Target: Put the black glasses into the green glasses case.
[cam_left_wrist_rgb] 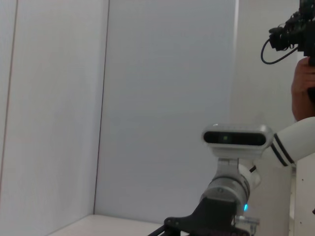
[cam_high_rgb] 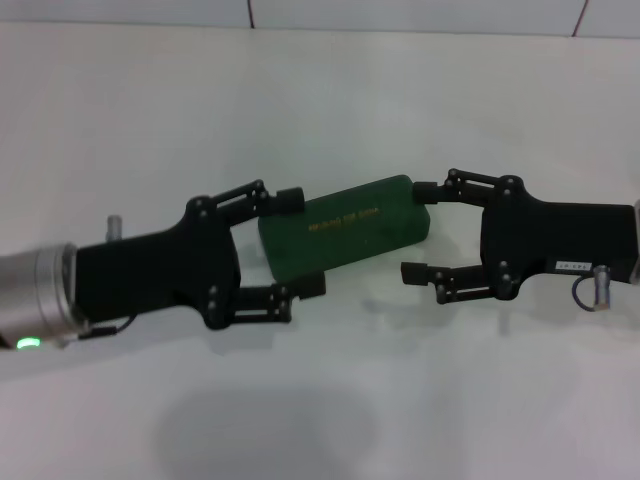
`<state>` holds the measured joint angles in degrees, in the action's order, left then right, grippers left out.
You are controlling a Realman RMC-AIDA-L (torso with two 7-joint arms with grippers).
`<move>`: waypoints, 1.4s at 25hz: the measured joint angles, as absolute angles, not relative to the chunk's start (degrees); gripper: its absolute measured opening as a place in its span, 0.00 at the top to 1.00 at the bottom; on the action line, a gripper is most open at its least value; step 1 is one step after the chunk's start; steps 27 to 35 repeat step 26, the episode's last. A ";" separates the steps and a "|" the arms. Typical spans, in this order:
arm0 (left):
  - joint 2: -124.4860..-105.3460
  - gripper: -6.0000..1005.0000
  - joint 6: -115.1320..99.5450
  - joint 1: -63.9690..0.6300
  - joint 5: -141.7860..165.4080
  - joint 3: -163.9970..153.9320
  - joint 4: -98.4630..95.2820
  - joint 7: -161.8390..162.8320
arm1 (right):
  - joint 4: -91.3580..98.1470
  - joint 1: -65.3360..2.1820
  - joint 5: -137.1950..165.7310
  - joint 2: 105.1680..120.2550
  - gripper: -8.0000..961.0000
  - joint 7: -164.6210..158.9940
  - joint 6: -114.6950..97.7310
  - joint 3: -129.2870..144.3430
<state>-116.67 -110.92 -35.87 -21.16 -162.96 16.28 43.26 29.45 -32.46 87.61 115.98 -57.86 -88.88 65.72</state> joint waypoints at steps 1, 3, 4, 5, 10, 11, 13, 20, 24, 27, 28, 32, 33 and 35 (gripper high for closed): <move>-116.71 0.13 -111.21 -35.42 -21.26 -162.95 16.22 42.94 | 29.08 -32.71 87.68 115.97 0.14 -57.20 -88.65 65.81; -116.75 0.13 -111.91 -34.46 -21.29 -162.94 16.11 42.42 | 28.88 -33.20 87.75 116.05 0.11 -56.47 -88.26 65.99; -116.75 0.13 -112.16 -34.06 -21.29 -162.92 16.10 42.23 | 28.87 -33.37 87.74 116.12 0.09 -56.23 -88.20 66.05; -116.74 0.13 -112.33 -33.67 -21.29 -162.90 16.13 42.00 | 28.84 -33.47 87.68 116.16 0.08 -55.98 -88.19 66.07; -117.46 0.13 -112.47 -32.90 -21.29 -162.79 16.22 40.00 | 28.64 -33.62 87.46 116.20 0.08 -54.71 -88.18 66.09; -117.54 0.13 -112.50 -32.66 -21.30 -162.71 16.14 39.46 | 28.58 -33.61 87.46 116.20 0.08 -54.66 -88.16 66.09; -117.64 0.13 -112.52 -32.53 -21.33 -162.68 16.06 39.18 | 28.49 -33.48 87.42 116.19 0.08 -54.64 -87.93 66.06; -118.17 0.13 -112.49 -32.46 -21.36 -162.60 16.38 39.05 | 28.37 -33.00 86.85 116.18 0.08 -54.57 -86.95 66.13; -118.20 0.13 -112.34 -32.74 -21.36 -162.68 16.17 39.11 | 28.33 -32.87 86.83 116.18 0.08 -54.55 -86.75 66.12; -118.31 0.13 -112.24 -32.85 -21.36 -162.69 16.10 39.17 | 28.32 -32.85 86.83 116.18 0.08 -54.55 -86.74 66.12; -118.31 0.13 -112.24 -32.85 -21.36 -162.69 16.10 39.17 | 28.32 -32.85 86.83 116.18 0.08 -54.55 -86.74 66.12; -118.31 0.13 -112.24 -32.85 -21.36 -162.69 16.10 39.17 | 28.32 -32.85 86.83 116.18 0.08 -54.55 -86.74 66.12; -118.31 0.13 -112.24 -32.85 -21.36 -162.69 16.10 39.17 | 28.32 -32.85 86.83 116.18 0.08 -54.55 -86.74 66.12; -118.31 0.13 -112.24 -32.85 -21.36 -162.69 16.10 39.17 | 28.32 -32.85 86.83 116.18 0.08 -54.55 -86.74 66.12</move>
